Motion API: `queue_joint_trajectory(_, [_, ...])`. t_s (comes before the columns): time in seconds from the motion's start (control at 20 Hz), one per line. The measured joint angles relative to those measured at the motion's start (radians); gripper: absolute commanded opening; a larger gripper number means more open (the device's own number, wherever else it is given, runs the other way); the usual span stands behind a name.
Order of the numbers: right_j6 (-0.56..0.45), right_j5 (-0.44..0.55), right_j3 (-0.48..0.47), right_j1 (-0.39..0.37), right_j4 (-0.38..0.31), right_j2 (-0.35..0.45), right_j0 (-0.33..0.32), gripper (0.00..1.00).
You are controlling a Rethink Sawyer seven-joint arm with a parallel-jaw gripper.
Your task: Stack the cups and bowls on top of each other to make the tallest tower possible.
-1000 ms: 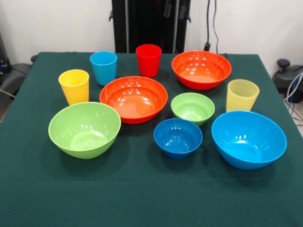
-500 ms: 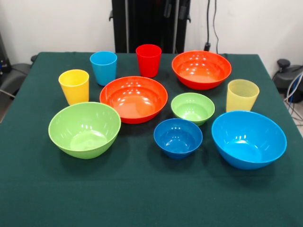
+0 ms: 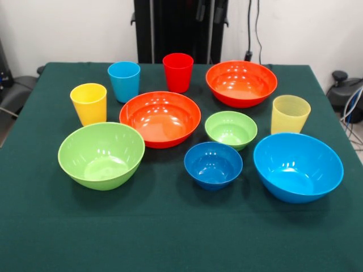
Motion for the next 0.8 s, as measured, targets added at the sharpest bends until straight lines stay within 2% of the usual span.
queue_joint_trajectory(0.8, [0.000,0.000,-0.002,0.025,0.000,-0.002,0.000,1.00])
